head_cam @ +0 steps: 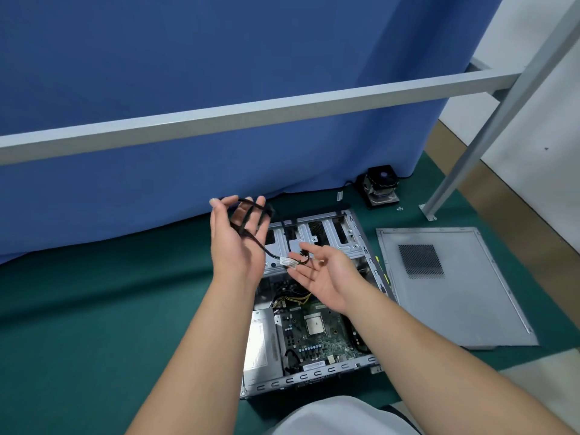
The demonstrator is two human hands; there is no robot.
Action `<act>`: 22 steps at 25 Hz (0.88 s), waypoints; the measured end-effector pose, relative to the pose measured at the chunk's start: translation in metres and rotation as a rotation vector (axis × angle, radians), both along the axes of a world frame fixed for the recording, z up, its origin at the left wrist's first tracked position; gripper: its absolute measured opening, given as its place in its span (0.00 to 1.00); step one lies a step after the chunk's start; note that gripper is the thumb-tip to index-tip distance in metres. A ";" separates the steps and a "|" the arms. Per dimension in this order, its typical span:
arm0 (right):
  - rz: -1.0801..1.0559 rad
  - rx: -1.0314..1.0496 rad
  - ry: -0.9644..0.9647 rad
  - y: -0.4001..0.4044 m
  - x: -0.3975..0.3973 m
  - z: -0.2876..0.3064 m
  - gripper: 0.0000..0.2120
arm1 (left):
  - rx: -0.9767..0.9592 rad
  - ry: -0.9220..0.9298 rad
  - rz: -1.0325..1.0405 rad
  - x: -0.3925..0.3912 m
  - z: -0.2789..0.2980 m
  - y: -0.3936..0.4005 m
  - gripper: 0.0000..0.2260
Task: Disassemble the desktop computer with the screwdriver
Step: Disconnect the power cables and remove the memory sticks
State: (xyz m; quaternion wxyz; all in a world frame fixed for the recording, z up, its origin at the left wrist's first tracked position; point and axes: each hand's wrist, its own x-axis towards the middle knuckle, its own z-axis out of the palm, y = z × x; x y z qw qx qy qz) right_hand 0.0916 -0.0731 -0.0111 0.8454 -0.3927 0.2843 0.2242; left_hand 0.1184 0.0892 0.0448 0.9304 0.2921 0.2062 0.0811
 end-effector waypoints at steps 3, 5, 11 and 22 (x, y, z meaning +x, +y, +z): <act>-0.065 0.011 0.095 0.000 -0.003 -0.002 0.17 | -0.061 0.061 0.006 -0.004 -0.007 -0.006 0.16; -0.076 0.024 0.131 0.004 -0.004 -0.003 0.20 | -0.099 0.102 0.011 -0.006 -0.011 -0.011 0.16; -0.149 0.050 0.141 0.008 0.001 -0.001 0.22 | -0.115 0.176 -0.054 -0.012 -0.025 -0.018 0.14; 0.028 -0.207 -0.116 0.003 0.022 0.013 0.11 | 0.395 0.289 -0.540 -0.023 -0.062 -0.020 0.14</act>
